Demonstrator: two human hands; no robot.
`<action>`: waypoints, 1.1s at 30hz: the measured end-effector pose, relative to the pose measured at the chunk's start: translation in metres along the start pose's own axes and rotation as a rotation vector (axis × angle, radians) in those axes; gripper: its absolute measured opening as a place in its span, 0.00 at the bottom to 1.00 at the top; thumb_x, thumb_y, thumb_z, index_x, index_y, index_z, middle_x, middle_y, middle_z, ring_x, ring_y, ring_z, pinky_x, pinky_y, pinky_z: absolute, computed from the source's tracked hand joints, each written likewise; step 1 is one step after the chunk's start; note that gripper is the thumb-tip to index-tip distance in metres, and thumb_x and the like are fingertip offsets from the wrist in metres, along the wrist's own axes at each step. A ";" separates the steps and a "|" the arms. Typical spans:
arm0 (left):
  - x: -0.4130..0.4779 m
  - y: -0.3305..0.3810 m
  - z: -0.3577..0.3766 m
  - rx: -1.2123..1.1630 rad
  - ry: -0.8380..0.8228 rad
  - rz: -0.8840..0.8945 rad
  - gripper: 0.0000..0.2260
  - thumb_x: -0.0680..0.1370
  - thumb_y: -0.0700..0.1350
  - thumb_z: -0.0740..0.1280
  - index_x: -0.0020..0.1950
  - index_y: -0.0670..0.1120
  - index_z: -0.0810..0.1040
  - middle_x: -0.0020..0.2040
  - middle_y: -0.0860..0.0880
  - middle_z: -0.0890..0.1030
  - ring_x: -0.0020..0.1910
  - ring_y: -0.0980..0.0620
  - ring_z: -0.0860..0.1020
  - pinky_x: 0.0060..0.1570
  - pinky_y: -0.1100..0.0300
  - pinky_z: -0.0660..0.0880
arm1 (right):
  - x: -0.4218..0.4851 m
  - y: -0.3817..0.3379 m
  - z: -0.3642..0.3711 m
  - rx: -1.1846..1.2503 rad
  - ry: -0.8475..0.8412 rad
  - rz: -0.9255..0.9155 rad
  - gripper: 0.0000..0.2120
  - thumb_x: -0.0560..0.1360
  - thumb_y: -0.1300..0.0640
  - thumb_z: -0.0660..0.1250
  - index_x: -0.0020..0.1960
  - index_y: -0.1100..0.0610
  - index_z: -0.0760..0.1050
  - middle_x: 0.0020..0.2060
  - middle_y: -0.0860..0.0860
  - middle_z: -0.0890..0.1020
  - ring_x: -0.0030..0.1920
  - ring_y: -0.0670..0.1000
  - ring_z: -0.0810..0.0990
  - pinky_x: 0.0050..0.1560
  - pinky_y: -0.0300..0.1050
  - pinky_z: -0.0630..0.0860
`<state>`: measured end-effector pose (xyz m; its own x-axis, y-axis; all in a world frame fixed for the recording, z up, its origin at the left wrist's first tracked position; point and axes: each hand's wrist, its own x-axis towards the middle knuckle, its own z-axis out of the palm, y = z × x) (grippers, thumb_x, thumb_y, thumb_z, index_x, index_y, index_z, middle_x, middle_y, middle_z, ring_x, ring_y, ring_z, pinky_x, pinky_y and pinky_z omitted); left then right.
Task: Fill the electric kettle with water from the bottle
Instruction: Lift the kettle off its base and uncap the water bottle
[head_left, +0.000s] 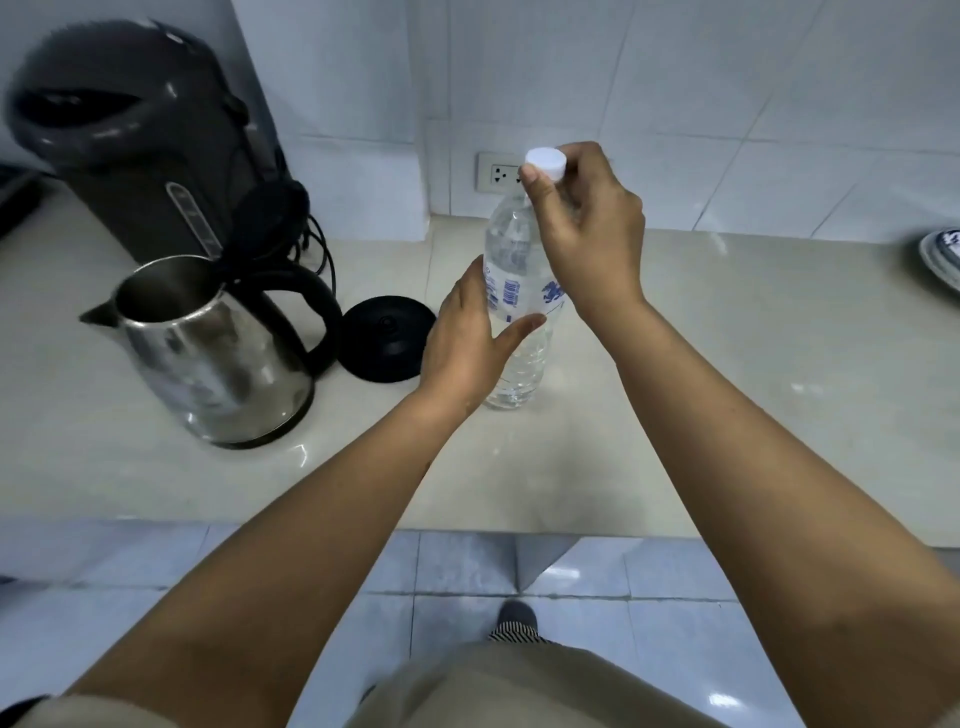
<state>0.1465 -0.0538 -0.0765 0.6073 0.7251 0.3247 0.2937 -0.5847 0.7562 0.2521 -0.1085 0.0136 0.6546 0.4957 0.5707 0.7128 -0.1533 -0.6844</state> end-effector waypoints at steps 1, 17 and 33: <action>-0.009 -0.003 -0.010 0.014 0.004 -0.001 0.35 0.73 0.59 0.71 0.74 0.48 0.62 0.69 0.51 0.73 0.66 0.51 0.71 0.59 0.57 0.71 | -0.008 -0.008 0.002 0.009 -0.003 -0.001 0.17 0.77 0.43 0.65 0.53 0.56 0.76 0.37 0.41 0.78 0.43 0.49 0.80 0.44 0.48 0.75; -0.078 -0.043 -0.095 0.109 0.051 -0.055 0.34 0.73 0.57 0.72 0.74 0.46 0.63 0.67 0.49 0.73 0.65 0.49 0.71 0.52 0.58 0.70 | -0.078 -0.081 0.034 0.031 -0.109 -0.062 0.16 0.76 0.44 0.66 0.52 0.57 0.76 0.36 0.42 0.78 0.41 0.51 0.80 0.42 0.46 0.73; -0.052 -0.017 -0.102 0.129 0.136 -0.025 0.47 0.69 0.62 0.73 0.78 0.43 0.53 0.77 0.46 0.61 0.75 0.49 0.61 0.69 0.55 0.64 | -0.040 -0.099 0.023 -0.443 -0.315 -0.271 0.25 0.73 0.31 0.60 0.48 0.54 0.71 0.44 0.50 0.76 0.40 0.54 0.74 0.37 0.46 0.68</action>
<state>0.0348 -0.0448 -0.0482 0.4957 0.7774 0.3873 0.4052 -0.6014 0.6885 0.1496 -0.0937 0.0476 0.3774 0.7858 0.4900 0.9249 -0.2938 -0.2412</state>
